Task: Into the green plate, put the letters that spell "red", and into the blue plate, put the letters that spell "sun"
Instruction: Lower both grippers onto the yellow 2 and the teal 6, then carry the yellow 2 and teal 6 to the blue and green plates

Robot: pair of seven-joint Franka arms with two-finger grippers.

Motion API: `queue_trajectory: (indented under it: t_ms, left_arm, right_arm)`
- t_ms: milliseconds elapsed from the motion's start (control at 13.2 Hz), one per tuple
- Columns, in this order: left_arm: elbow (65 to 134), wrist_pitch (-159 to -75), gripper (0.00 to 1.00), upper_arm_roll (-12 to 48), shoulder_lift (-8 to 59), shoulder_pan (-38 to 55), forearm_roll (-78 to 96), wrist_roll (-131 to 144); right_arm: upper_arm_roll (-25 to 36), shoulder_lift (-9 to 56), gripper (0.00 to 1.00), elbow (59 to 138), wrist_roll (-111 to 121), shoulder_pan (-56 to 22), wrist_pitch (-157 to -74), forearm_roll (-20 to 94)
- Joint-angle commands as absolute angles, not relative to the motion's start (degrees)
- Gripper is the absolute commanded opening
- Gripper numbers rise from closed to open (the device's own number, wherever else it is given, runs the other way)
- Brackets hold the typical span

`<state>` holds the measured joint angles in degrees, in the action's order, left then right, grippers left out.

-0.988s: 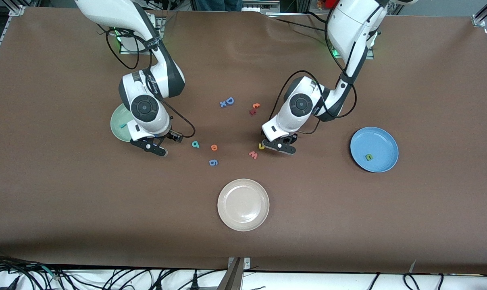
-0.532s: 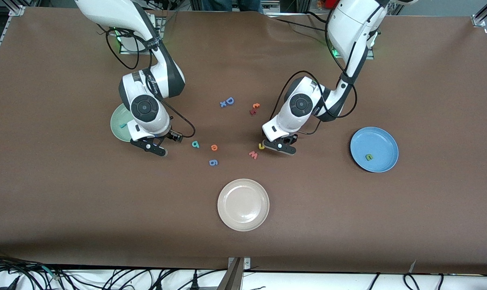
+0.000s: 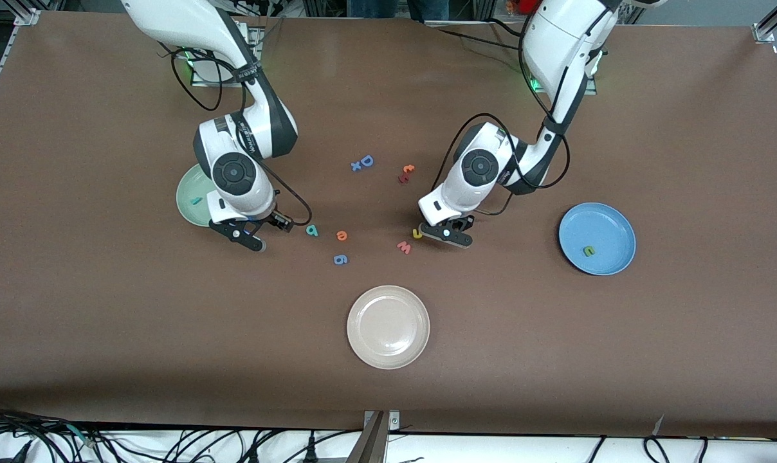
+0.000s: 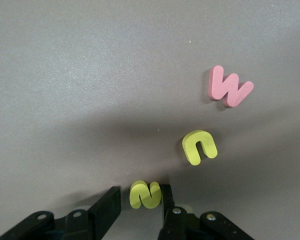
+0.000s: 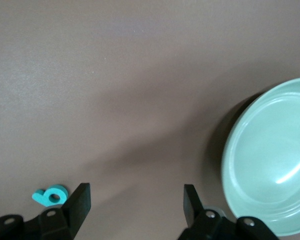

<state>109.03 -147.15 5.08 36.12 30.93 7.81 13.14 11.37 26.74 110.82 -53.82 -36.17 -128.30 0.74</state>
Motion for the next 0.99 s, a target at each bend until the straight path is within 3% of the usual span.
queue_trajectory:
  t_ms: [0, 76, 228, 380, 760, 912]
  left_arm:
    - [108.5, -147.1, 0.30, 4.4, 36.7, 31.7, 6.2, 13.3]
    - [108.5, -147.0, 0.26, 4.4, 36.7, 31.8, 6.2, 13.3]
    - [108.5, -147.0, 0.09, 4.2, 36.5, 31.6, 6.3, 12.7]
    - [108.5, -146.3, 0.01, 1.4, 34.9, 31.4, 6.2, 9.9]
    - [108.4, -135.8, 0.00, -5.8, 28.7, 25.7, 7.1, -14.2]
    - [108.6, -134.7, 0.02, -9.3, 28.1, 22.9, 7.1, -25.8]
  right_arm:
    - [10.4, 28.8, 0.83, 109.8, -60.2, -36.7, -131.6, 3.9]
    - [10.2, 29.4, 0.83, 109.8, -62.0, -36.8, -133.5, 5.8]
    - [8.9, 30.8, 0.83, 109.8, -64.2, -36.9, -137.2, 8.7]
    - [8.3, 31.9, 0.83, 109.7, -67.0, -37.3, -140.1, 8.9]
    - [7.7, 34.9, 0.83, 109.8, -72.3, -39.1, -146.4, 9.0]
    - [7.6, 35.4, 0.79, 109.9, -72.4, -39.3, -146.5, 9.0]
